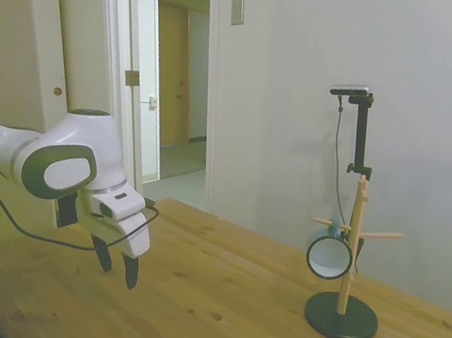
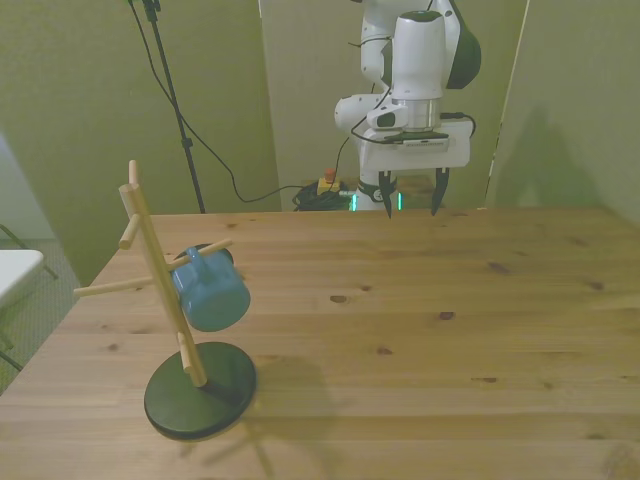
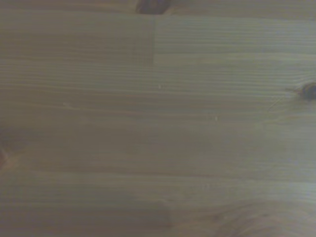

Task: Unload the mug

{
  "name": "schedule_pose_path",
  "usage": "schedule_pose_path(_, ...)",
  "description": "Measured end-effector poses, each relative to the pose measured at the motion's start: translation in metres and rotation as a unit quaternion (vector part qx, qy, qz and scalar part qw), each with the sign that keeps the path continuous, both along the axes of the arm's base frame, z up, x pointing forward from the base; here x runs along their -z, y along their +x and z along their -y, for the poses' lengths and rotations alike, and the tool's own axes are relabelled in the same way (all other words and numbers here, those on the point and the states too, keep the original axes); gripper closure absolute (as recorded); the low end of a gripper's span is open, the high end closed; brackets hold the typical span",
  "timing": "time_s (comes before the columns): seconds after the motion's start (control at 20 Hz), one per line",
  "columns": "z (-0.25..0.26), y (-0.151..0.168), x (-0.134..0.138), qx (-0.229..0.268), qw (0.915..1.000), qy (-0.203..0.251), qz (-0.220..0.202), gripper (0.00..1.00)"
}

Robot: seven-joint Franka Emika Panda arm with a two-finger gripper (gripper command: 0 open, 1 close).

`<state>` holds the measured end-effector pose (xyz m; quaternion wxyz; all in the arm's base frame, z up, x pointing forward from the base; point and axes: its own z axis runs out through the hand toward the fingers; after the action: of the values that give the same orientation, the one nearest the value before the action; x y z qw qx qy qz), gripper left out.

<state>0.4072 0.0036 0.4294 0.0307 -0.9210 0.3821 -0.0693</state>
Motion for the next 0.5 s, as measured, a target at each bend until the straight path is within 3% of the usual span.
schedule_pose_path(0.2,0.006,0.001,-0.001,0.006,1.0,0.002,0.004,0.0)
schedule_pose_path(0.5,0.05,0.014,-0.008,0.054,0.9955,0.004,0.078,0.0)
